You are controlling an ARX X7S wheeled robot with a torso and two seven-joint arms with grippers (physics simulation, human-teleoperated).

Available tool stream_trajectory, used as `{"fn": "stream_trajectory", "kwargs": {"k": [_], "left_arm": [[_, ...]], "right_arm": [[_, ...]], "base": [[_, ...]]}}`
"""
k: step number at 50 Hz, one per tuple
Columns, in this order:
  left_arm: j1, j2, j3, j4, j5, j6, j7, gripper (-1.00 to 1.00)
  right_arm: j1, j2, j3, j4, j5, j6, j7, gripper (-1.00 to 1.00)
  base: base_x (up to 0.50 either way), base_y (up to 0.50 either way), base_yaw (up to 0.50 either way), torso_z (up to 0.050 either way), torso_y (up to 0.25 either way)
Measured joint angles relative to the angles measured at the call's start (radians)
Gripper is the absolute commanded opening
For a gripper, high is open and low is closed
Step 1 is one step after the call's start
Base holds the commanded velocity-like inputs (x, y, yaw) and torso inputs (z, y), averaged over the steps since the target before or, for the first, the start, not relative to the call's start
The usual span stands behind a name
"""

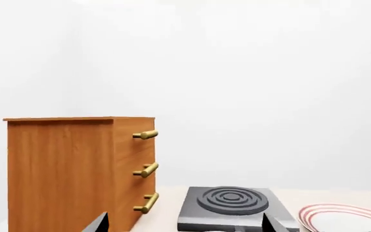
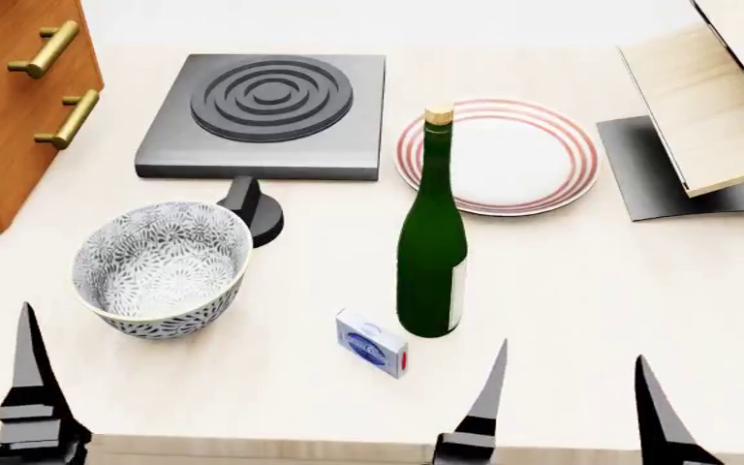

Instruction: Pick up the akita bowl and put it on the plate.

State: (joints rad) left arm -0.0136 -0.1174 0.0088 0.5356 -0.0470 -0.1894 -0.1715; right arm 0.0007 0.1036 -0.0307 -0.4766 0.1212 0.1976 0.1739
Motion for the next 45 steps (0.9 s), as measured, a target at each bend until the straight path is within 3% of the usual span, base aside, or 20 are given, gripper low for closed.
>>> {"fn": "stream_trajectory", "kwargs": {"k": [17,45], "left_arm": [[-0.031,-0.012,-0.091,0.040,-0.085,-0.015,-0.053,1.00],[-0.021,-0.034,-0.081,0.016,-0.114,0.014,-0.078,1.00]], "right_arm": [[0.013,0.020,0.077,-0.002,0.089,-0.002,0.030,1.00],[0.012,0.042,0.061,0.024,0.135,-0.013,0.043,1.00]], "base": [[0.00,0.00,0.00,0.000,0.000],[0.00,-0.10,0.00,0.000,0.000]]}}
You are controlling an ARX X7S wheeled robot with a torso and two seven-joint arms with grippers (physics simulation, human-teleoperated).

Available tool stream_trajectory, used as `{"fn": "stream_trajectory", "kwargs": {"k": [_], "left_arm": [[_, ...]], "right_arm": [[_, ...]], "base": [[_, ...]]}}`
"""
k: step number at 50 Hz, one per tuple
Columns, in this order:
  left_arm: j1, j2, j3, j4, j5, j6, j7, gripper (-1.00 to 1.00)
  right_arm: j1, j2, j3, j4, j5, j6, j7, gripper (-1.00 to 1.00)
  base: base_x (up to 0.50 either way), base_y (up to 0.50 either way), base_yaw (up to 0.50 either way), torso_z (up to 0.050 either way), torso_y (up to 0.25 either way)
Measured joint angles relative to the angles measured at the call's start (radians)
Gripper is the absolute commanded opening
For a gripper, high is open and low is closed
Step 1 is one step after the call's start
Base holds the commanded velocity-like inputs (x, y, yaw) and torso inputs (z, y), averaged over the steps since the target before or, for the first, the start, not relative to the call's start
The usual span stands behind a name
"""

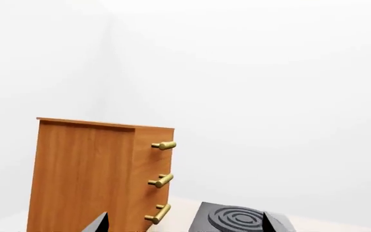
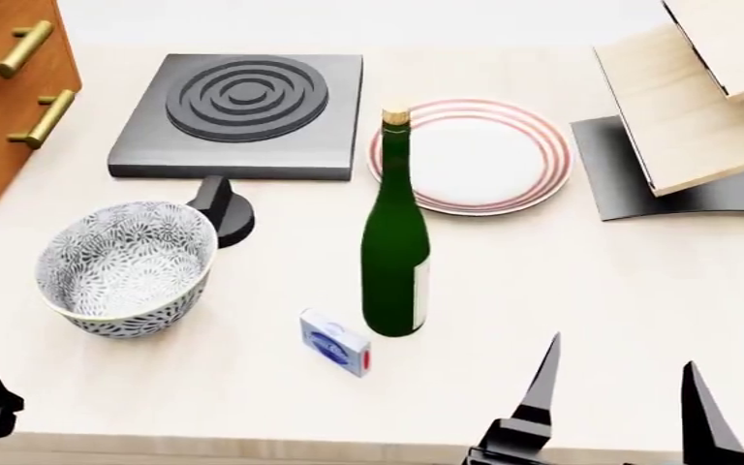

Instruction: Pick up the akita bowl and put it on the plate.

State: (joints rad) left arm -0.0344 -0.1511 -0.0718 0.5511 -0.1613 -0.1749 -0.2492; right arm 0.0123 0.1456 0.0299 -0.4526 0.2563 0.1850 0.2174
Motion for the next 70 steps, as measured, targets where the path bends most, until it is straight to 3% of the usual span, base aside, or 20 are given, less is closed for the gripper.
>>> {"fn": "stream_trajectory", "kwargs": {"k": [70], "left_arm": [[0.007,-0.047,0.047,-0.028,-0.025,0.034,-0.044,1.00]], "right_arm": [[-0.010,0.042,-0.098,0.022,-0.018,-0.059,0.032,1.00]], "base": [[0.03,-0.12,0.00,0.000,0.000]]}}
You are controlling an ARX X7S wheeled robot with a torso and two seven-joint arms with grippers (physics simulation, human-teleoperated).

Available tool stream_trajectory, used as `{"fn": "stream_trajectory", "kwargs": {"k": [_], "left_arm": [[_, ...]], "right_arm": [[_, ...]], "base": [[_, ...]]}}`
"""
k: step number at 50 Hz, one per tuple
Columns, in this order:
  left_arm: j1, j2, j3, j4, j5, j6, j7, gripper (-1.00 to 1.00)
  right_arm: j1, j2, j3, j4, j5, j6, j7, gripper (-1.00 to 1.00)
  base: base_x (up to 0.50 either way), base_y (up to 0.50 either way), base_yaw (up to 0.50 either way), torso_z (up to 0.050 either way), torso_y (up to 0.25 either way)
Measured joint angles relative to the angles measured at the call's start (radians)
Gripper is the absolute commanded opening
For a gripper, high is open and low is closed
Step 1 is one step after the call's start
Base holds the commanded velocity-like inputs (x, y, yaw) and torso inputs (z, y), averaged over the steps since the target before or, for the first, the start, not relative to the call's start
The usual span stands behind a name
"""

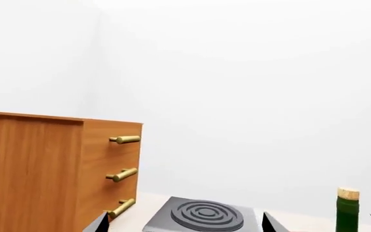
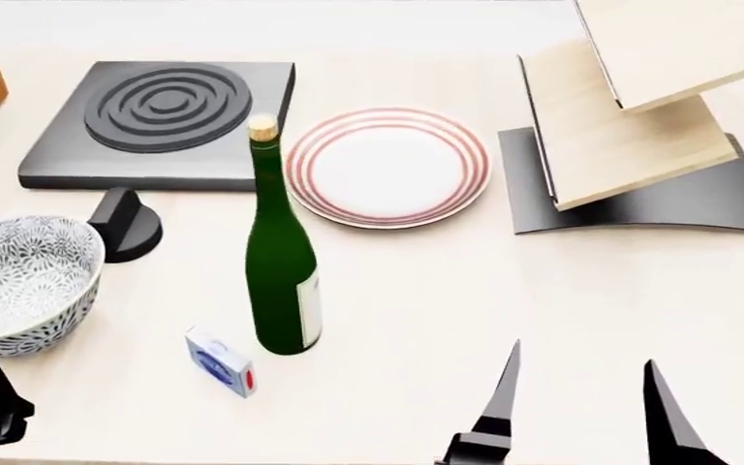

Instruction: Pick up the akita bowl and put it on the plate.

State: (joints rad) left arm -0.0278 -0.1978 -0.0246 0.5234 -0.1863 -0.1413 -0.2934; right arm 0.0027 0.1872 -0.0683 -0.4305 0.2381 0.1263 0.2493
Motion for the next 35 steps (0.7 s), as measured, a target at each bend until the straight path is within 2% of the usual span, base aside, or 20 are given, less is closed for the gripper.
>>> {"fn": "stream_trajectory", "kwargs": {"k": [21,35], "left_arm": [[-0.002,-0.009,0.016,-0.011,-0.005,0.010,-0.009,1.00],[0.000,-0.016,0.027,-0.014,-0.006,0.015,-0.015,1.00]], "right_arm": [[-0.002,0.013,-0.039,0.015,-0.022,-0.017,0.004,1.00],[0.001,0.019,-0.071,0.027,-0.057,-0.023,0.018,1.00]], "base": [[0.28,-0.08,0.00,0.000,0.000],[0.01,0.00,0.00,0.000,0.000]]}}
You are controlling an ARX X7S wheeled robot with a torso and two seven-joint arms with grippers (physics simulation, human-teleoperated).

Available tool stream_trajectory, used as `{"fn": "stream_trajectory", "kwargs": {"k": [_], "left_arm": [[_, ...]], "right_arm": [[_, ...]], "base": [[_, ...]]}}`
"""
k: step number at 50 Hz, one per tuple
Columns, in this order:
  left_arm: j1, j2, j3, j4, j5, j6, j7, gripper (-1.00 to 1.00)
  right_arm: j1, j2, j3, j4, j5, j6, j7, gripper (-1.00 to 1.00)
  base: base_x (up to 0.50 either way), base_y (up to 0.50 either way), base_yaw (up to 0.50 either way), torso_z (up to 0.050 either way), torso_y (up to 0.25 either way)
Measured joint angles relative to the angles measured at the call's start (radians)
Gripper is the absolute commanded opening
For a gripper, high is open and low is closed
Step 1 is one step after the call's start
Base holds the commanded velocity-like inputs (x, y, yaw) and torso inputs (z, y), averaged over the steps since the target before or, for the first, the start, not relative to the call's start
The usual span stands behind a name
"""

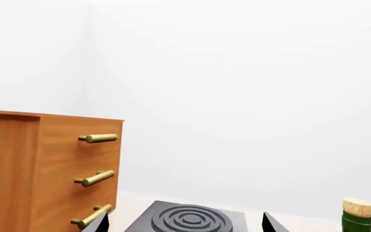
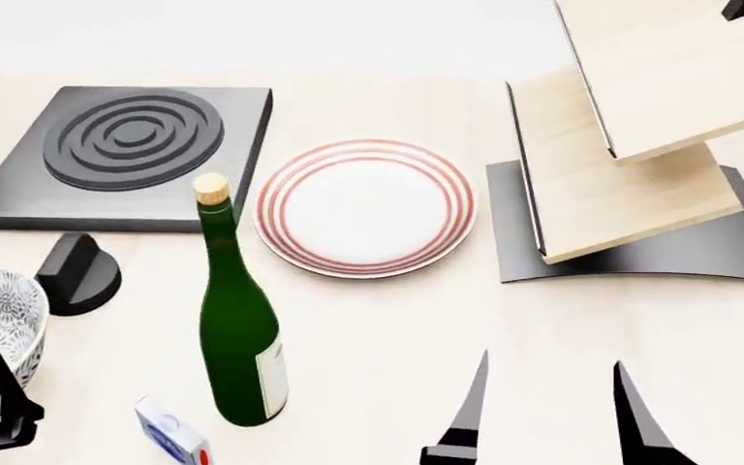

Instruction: Pick up the akita bowl and put it on the plate.

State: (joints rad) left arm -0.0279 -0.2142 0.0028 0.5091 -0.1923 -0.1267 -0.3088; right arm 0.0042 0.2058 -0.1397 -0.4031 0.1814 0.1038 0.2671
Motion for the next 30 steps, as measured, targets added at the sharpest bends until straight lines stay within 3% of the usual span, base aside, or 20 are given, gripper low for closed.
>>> {"fn": "stream_trajectory", "kwargs": {"k": [13,30], "left_arm": [[0.002,-0.006,0.008,-0.005,-0.001,0.005,-0.007,1.00],[0.003,-0.014,0.015,-0.007,-0.005,0.010,-0.015,1.00]], "right_arm": [[0.002,0.005,-0.013,0.010,-0.005,-0.007,0.007,1.00],[0.002,0.012,-0.023,0.014,0.005,-0.016,0.011,1.00]], "base": [[0.03,0.00,0.00,0.000,0.000],[0.19,0.00,0.00,0.000,0.000]]}}
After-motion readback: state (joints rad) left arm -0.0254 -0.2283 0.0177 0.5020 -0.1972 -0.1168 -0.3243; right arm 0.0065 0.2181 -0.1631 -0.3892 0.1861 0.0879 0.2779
